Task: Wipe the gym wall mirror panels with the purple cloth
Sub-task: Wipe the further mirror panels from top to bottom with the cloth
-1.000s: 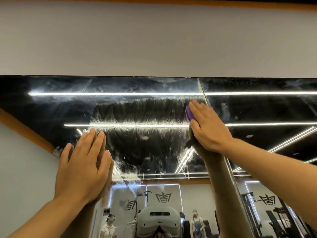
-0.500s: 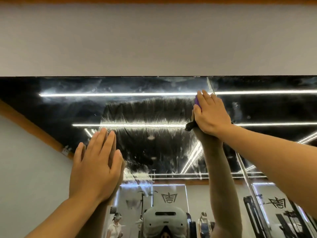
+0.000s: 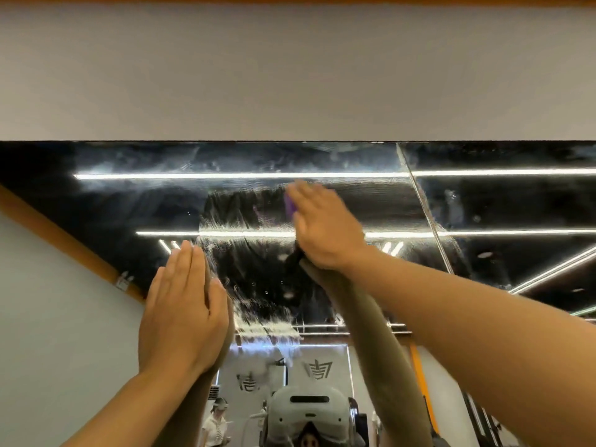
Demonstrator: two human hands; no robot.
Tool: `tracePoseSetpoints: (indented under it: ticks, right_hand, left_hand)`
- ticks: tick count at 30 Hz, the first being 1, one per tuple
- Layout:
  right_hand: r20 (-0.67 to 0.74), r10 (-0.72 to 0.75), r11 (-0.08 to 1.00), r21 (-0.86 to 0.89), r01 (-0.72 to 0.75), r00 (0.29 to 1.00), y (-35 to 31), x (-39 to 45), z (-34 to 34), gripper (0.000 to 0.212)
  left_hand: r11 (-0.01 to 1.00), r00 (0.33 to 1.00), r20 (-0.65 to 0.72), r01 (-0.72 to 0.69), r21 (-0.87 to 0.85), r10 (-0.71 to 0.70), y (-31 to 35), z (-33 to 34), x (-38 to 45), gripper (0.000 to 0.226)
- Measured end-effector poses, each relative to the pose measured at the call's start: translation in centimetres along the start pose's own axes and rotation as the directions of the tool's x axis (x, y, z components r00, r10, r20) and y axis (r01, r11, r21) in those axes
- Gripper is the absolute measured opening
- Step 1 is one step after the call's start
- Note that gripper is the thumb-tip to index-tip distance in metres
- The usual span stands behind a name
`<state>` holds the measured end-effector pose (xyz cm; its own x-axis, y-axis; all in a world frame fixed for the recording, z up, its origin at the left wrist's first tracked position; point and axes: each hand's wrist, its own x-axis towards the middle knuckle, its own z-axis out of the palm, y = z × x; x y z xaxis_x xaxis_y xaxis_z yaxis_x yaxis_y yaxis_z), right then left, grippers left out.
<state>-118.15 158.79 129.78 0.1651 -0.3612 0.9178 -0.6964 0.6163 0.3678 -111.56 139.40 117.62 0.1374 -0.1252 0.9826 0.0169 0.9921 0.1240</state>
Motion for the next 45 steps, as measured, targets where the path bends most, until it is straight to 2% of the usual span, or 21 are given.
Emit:
tracePoseSetpoints:
  ticks: [3,6,9,10,12,15,18,23,25,27,28,30,32,34,37,40,43,45]
  right_hand:
    - [-0.136,0.241,0.969,-0.014,-0.245,0.961,5.5,-2.0,-2.6,0.040]
    - [-0.208,0.408,0.902,-0.060,-0.428,0.889,8.4,-3.8,-3.2,0.050]
    - [-0.232,0.506,0.841,-0.083,-0.535,0.831,7.6,-2.8,-2.0,0.053]
    - [-0.228,0.499,0.845,-0.085,-0.527,0.836,6.2,-1.9,-1.6,0.053]
    - [-0.188,0.391,0.904,-0.103,-0.414,0.901,2.3,0.1,-0.4,0.054]
    - [-0.074,0.177,0.976,-0.114,-0.185,0.981,-5.2,3.2,2.6,0.057]
    - [-0.006,0.090,0.994,-0.059,-0.090,0.996,-10.3,5.1,4.9,0.058]
    - [0.010,-0.017,0.999,-0.040,0.018,1.000,-9.2,4.1,4.0,0.056]
    - [-0.025,0.039,0.999,-0.025,-0.040,0.999,-6.5,3.2,2.5,0.046]
    - [-0.124,0.193,0.981,-0.013,-0.196,0.973,-2.3,1.7,0.3,0.024]
    - [-0.166,0.262,0.963,-0.018,-0.269,0.951,0.2,0.3,-0.8,0.022]
    - [-0.188,0.394,0.911,-0.049,-0.409,0.900,3.9,-2.9,-2.5,0.044]
    - [-0.196,0.446,0.884,-0.056,-0.464,0.873,5.8,-4.7,-2.9,0.065]
    - [-0.207,0.470,0.868,-0.067,-0.492,0.858,6.4,-4.9,-2.4,0.067]
    - [-0.219,0.537,0.820,-0.095,-0.565,0.815,5.6,-3.8,-1.6,0.058]
    - [-0.179,0.483,0.855,-0.116,-0.506,0.857,1.9,-2.0,-0.4,0.057]
    - [-0.096,0.277,0.952,-0.104,-0.286,0.956,-4.6,1.0,1.9,0.057]
    - [-0.044,0.184,0.979,-0.085,-0.187,0.982,-8.7,2.8,3.8,0.056]
  left_hand:
    - [1.000,1.000,0.012,-0.006,0.006,0.006,0.1,0.1,0.0,0.075]
    - [0.999,0.999,0.020,-0.025,0.020,0.025,-0.2,-0.1,0.0,0.076]
    - [0.996,0.994,0.066,-0.084,0.007,0.084,-1.3,-0.9,0.1,0.073]
    - [0.994,0.990,0.087,-0.114,0.006,0.113,-2.0,-1.2,0.1,0.072]
    - [0.987,0.983,0.102,-0.156,0.030,0.152,-3.5,-1.7,0.0,0.072]
    - [0.996,0.997,0.047,-0.071,0.050,0.068,-4.4,-1.9,-0.6,0.076]
    - [0.999,1.000,0.012,-0.019,0.036,0.019,-4.2,-2.1,-0.9,0.077]
    - [0.999,0.999,0.015,-0.041,0.026,0.041,-4.5,-2.2,-0.9,0.073]
    - [0.998,0.999,0.008,-0.053,0.019,0.053,-4.6,-2.2,-1.0,0.071]
    - [0.998,0.998,0.010,-0.064,0.018,0.064,-4.7,-2.1,-1.0,0.070]
    - [0.998,0.998,0.015,-0.064,0.018,0.063,-4.7,-2.0,-1.0,0.069]
    - [0.998,0.998,0.016,-0.057,0.015,0.057,-4.8,-1.9,-1.0,0.071]
    - [0.998,0.998,0.015,-0.059,0.013,0.058,-4.8,-1.8,-1.0,0.074]
    - [0.998,0.998,0.018,-0.065,0.010,0.065,-4.8,-1.7,-1.0,0.071]
    - [0.998,0.997,0.025,-0.068,-0.012,0.068,-4.8,-1.6,-0.9,0.069]
    - [0.996,0.995,0.041,-0.087,-0.014,0.087,-5.1,-1.8,-0.8,0.077]
    - [0.993,0.992,0.050,-0.117,-0.008,0.117,-5.4,-2.2,-0.7,0.082]
    - [0.990,0.988,0.064,-0.141,-0.009,0.141,-5.8,-2.5,-0.7,0.080]
